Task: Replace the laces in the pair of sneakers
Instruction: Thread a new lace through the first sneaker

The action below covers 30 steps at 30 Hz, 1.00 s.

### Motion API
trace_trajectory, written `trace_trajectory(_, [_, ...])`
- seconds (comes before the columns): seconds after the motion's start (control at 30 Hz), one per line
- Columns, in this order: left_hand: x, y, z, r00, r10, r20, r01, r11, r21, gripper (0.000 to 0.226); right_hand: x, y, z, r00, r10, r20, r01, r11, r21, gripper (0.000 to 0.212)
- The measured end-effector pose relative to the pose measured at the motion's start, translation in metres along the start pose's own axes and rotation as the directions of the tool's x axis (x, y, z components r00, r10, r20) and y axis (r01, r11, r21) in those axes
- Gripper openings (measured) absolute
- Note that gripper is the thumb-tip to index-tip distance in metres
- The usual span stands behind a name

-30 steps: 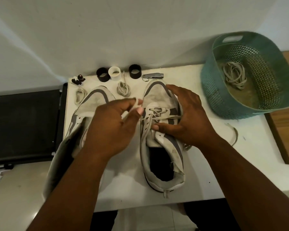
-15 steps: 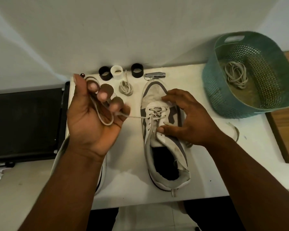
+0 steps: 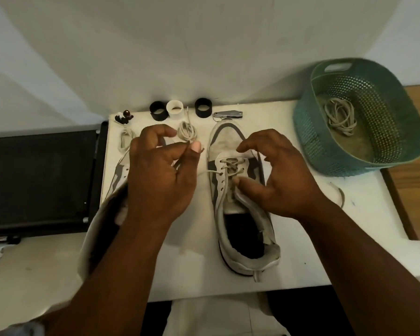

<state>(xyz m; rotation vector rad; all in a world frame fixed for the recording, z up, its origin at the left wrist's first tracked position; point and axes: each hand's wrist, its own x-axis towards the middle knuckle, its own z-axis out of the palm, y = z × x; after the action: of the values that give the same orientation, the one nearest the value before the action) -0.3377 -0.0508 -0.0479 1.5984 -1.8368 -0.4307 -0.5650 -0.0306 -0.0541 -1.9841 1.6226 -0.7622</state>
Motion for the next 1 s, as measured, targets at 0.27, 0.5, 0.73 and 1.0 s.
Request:
trace_trajectory(0.27, [0.003,0.037,-0.006,0.886,-0.296,0.358,0.464,0.576,-0.673,0.038,-0.006,-0.031,-0.003,0.996,0.021,-0.085,0.003,0.962,0.273,0.022])
trace_trajectory(0.5, [0.001,0.051,-0.005,0.712,-0.252,0.656,0.698,0.151,-0.700,0.048,-0.005,-0.044,0.011,0.969,0.248,0.020,-0.241,0.913,0.330,0.047])
trace_trajectory(0.73, [0.003,0.057,-0.008,0.749,-0.267,0.606,0.662,0.267,-0.701,0.048,-0.003,-0.042,0.006,0.966,0.251,0.058,-0.231,0.746,0.624,0.044])
trace_trajectory(1.0, [-0.001,0.060,-0.001,0.754,-0.340,0.562,0.648,0.249,-0.720,0.035,-0.008,-0.053,0.012,0.992,0.122,0.015,-0.109,0.817,0.566,0.078])
